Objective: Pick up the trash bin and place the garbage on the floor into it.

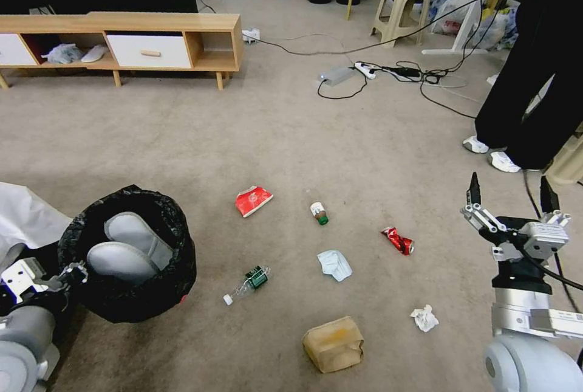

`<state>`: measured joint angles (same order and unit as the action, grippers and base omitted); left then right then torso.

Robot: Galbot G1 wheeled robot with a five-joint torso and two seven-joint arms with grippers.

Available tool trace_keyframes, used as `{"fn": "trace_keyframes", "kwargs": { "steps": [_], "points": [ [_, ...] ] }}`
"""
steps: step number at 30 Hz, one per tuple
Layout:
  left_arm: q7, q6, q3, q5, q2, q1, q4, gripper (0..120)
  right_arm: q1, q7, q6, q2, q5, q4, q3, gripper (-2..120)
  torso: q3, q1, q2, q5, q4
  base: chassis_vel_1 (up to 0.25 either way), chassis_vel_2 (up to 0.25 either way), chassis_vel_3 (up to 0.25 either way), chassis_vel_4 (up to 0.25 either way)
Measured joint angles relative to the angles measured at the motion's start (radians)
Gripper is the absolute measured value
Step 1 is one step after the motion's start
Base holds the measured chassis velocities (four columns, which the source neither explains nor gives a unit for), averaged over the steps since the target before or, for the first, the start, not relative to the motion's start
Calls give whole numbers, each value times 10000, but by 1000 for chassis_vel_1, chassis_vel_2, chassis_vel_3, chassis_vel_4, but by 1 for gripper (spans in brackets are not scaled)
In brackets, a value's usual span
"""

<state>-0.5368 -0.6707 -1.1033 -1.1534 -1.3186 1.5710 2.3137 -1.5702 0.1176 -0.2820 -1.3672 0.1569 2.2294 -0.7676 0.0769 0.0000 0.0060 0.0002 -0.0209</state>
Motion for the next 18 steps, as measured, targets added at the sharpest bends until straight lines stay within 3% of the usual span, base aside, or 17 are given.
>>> {"fn": "trace_keyframes", "kwargs": {
  "steps": [5, 10, 11, 13, 15, 18],
  "points": [
    [-3, 0, 20, 36, -36, -5, 37, 4, -120, 126, 339, 400, -1, -107, 607, 100, 0, 0, 0, -2, 2, 0, 0, 0, 0],
    [-4, 0, 28, 74, -76, 18, 86, 4, -148, -388, 1109, 1143, 111, -134, 872, 100, 0, 0, 0, -2, 3, 0, 0, 0, 0],
    [-4, -1, 23, 83, -93, 44, 99, 4, -163, -635, 1747, 1680, 425, -47, 967, 100, 0, 0, 0, 1, 1, 0, 0, 0, 0],
    [-5, -1, 19, 87, -98, 49, 103, 4, -163, -689, 1912, 1844, 527, -22, 987, 100, 0, 0, 0, 0, 3, 0, 0, 0, 0],
    [-5, -2, 14, 144, -166, 75, 153, 4, -143, -1510, 3100, 3299, 936, 42, 1133, 100, 0, 0, 0, 0, 4, 0, 0, 0, 0],
    [-5, -3, 45, 184, -221, 75, 218, 4, -61, -2165, 3504, 3878, 943, -38, 1210, 100, 0, 0, 0, -1, 3, 0, 0, 0, 0]
  ]
}}
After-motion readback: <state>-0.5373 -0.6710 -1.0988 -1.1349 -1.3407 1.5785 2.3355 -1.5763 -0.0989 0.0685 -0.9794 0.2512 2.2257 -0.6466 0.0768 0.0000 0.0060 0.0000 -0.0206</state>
